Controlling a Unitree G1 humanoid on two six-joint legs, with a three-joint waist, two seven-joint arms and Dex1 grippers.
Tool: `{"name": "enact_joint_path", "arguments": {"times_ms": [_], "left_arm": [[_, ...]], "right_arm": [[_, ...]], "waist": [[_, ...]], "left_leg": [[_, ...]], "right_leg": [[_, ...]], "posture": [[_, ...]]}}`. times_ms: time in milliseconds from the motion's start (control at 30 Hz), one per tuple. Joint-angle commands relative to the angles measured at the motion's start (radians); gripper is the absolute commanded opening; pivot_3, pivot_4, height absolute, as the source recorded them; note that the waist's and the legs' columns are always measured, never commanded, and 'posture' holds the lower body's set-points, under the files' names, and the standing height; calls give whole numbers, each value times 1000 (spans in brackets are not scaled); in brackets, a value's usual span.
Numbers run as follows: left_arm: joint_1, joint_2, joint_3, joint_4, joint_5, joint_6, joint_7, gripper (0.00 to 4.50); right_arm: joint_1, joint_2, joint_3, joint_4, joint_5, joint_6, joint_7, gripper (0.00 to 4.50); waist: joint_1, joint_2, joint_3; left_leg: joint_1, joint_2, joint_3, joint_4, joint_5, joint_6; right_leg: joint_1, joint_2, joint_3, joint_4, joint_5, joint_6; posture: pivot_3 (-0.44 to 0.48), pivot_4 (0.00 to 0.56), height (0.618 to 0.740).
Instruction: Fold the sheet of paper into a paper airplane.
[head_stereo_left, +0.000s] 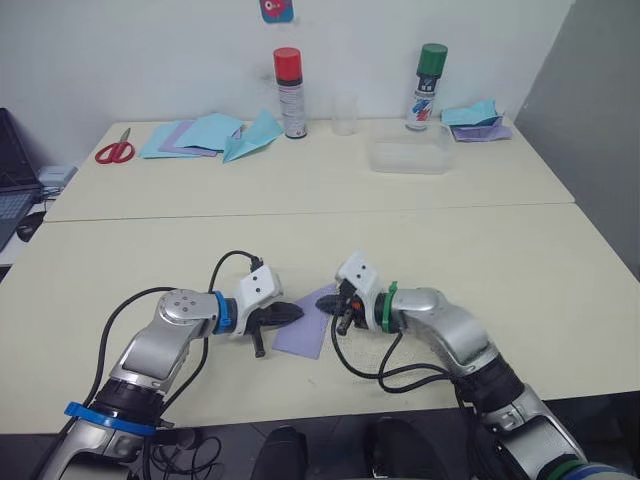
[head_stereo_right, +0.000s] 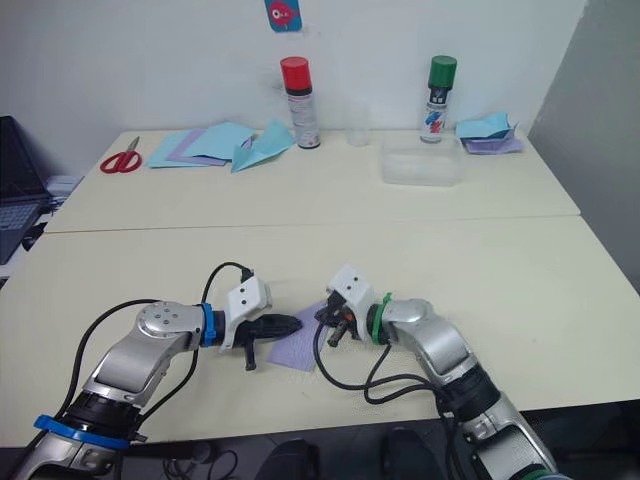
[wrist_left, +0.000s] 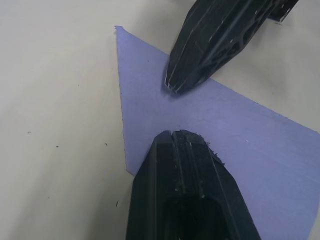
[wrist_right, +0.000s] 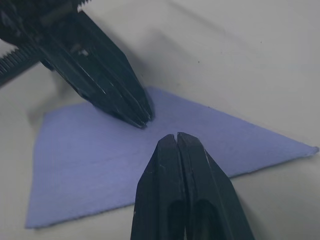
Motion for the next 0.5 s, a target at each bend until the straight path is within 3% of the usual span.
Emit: {"name": "enact_joint_path", "arguments": {"times_ms": [33, 500], "left_arm": [[40, 10, -26, 15, 23, 24, 4, 0], [69, 20, -21, -24, 19, 44, 2, 0]], "right_arm": [[-1, -13, 9, -17, -16, -15, 18, 35], [59, -65, 105, -96, 78, 127, 212, 35]], "waist": [[0, 0, 0], [-1, 0, 0]], "left_leg": [[0, 0, 0, 0, 0, 0], [1, 0, -1, -2, 0, 0]], "right_leg": [[0, 0, 0, 0, 0, 0], [0, 0, -2, -1, -1, -1]], "posture": [[0, 150, 740], [0, 150, 740]]}}
